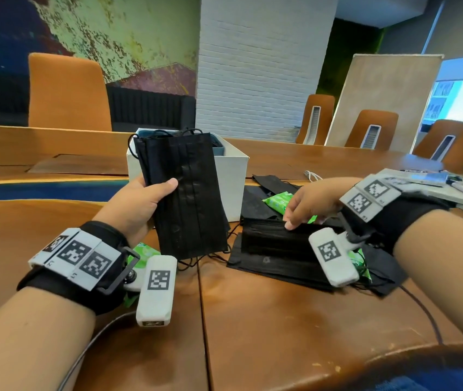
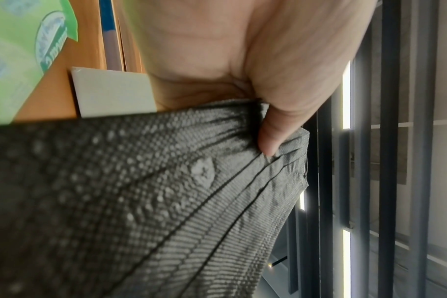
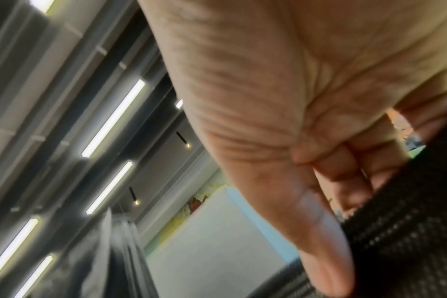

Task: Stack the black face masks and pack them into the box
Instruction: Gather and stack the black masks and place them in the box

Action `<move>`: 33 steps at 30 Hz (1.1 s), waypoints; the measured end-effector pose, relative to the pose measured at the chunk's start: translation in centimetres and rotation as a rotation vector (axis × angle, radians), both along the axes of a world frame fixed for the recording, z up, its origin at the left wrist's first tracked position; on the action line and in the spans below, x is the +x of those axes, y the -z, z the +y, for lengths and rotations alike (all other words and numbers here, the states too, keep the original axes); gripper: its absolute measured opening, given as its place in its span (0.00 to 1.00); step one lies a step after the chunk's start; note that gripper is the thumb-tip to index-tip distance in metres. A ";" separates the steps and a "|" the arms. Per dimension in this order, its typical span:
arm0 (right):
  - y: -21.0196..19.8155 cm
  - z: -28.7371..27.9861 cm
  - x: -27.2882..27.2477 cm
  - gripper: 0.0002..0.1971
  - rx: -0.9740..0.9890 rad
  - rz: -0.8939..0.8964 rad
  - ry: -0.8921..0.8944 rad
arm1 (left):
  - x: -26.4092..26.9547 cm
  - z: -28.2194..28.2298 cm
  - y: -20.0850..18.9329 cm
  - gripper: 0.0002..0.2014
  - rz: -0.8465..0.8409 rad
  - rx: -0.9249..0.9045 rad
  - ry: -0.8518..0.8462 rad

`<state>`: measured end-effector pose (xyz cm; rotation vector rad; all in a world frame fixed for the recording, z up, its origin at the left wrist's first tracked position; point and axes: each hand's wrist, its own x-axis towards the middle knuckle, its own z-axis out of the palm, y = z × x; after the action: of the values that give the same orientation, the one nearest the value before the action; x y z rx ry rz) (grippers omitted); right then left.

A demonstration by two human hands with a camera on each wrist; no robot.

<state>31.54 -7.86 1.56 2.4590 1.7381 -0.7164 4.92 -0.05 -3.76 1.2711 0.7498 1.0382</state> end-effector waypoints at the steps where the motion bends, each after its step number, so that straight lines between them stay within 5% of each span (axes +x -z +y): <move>1: 0.6 0.3 -0.2 0.05 -0.019 -0.047 0.001 | 0.0 0.0 0.0 0.08 0.001 0.001 -0.001; 4: 1.9 0.7 -1.0 0.15 -0.094 -0.183 -0.029 | 0.1 0.0 0.1 0.08 0.004 0.000 -0.005; 8: 2.8 1.3 -1.1 0.05 -0.116 -0.209 -0.060 | 0.3 0.1 0.2 0.06 -0.004 -0.006 -0.005; 19: 3.7 1.5 -0.6 0.12 -0.020 -0.178 -0.079 | 0.2 0.6 0.4 0.12 0.001 -0.029 0.009; 21: 3.0 1.2 -0.4 0.02 0.068 -0.092 -0.079 | 0.1 0.7 0.3 0.10 -0.012 -0.038 0.001; 29: -1.3 -1.3 0.4 0.05 0.345 0.545 0.015 | -0.4 1.5 0.4 0.15 -0.120 -0.095 -0.054; 33: -1.5 -1.5 1.7 0.07 0.538 0.585 0.188 | -0.9 1.7 0.1 0.14 -0.173 -0.119 -0.094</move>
<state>33.20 -9.39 3.08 3.0162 2.1339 -1.2287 4.04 1.61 -3.83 1.0381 0.7325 1.1465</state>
